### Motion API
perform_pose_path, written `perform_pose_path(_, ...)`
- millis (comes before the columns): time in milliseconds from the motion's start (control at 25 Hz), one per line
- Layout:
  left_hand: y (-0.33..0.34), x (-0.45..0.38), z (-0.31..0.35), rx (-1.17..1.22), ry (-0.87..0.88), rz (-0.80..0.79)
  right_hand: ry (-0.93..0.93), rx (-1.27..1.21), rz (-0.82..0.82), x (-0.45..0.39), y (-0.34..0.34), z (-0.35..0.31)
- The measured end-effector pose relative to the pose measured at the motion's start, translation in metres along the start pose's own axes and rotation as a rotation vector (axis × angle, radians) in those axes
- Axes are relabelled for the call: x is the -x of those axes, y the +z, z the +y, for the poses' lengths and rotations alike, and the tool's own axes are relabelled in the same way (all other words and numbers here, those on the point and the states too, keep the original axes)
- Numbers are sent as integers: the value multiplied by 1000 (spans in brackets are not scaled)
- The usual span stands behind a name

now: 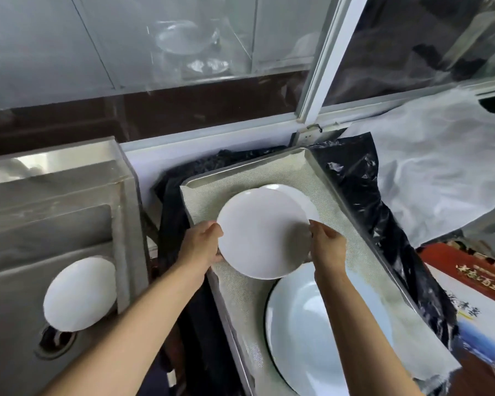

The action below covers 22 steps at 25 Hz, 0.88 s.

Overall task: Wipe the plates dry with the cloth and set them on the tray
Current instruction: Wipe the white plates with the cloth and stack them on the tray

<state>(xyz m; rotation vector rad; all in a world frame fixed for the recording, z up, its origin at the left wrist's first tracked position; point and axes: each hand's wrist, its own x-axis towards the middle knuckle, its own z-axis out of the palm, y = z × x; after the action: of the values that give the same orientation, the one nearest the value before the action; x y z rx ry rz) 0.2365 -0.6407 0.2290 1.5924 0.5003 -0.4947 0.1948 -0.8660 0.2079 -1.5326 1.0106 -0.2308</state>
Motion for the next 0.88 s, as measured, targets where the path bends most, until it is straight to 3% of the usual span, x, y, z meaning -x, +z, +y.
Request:
perform_pose_path(360,58,-43,3,-167,19,-11,-137,169,-37,-72,3,10)
perform_pose_path(880,62,-43,-2,-380,132,-71,-319,422,24,-67,1,17)
